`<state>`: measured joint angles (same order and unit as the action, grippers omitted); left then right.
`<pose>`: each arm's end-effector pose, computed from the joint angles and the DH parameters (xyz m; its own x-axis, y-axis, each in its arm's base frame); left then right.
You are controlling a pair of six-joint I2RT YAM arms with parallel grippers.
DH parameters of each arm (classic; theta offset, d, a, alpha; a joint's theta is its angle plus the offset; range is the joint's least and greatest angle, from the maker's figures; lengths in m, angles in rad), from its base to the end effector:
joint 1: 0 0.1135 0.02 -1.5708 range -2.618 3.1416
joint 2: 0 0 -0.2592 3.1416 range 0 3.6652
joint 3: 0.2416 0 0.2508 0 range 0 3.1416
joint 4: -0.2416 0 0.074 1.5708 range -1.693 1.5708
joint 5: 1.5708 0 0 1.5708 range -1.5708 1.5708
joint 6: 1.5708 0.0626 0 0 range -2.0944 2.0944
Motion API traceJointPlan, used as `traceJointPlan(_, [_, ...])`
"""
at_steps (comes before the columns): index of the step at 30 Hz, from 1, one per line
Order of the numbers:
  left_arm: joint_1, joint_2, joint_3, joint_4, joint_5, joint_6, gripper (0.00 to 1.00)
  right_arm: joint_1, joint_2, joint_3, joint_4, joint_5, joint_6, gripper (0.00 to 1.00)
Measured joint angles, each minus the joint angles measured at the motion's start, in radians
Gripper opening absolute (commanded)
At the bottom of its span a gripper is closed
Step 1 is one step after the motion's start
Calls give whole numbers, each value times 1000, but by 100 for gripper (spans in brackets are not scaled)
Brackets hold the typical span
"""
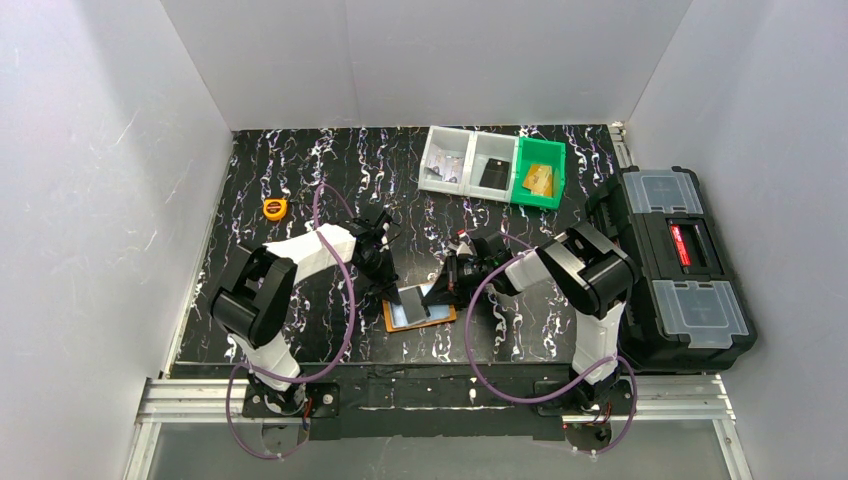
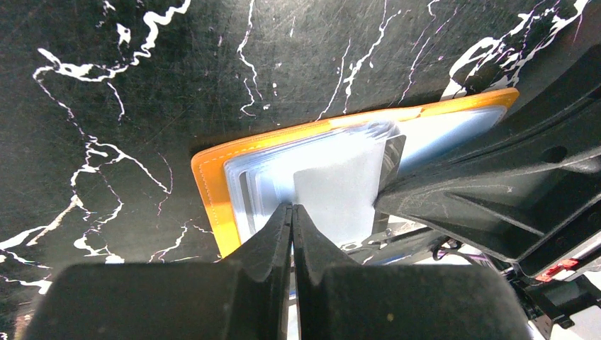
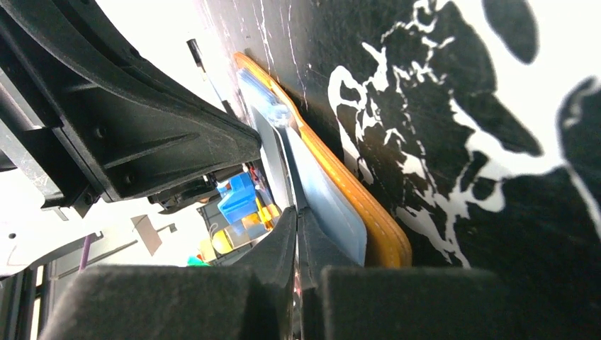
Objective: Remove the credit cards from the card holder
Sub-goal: Remove the credit card from the card holder.
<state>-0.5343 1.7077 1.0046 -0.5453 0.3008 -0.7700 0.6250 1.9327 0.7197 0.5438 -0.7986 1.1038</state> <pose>0.2680 -0.1801 0.1317 -0.9808 -0.1922 -0.0318 -0.1611 0.8920 -0.4223 0.2540 0.2385 0.0758 -0.9979 0.0483 0.0437 0.0603 0.4308 0.9004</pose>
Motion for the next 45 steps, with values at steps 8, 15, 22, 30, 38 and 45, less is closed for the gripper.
traceJointPlan(8, [0,-3,-3,0,-3,1,0,-4,-25,-8,-42,33,-18,2])
traceJointPlan(15, [0,-4,-4,0,-3,2,0,-4,-58,-10,-93,65,-53,24])
traceJointPlan(22, [0,-4,-4,0,-2,3,0,0,-51,6,-109,48,-66,26])
traceJointPlan(30, [0,-4,-4,3,-2,3,0,13,-11,49,-126,31,-68,20])
traceJointPlan(38, [0,-4,-4,3,-2,4,0,12,-14,51,-134,33,-88,4])
traceJointPlan(45, [0,-4,-5,2,-3,8,0,-11,-114,26,-218,95,-150,1])
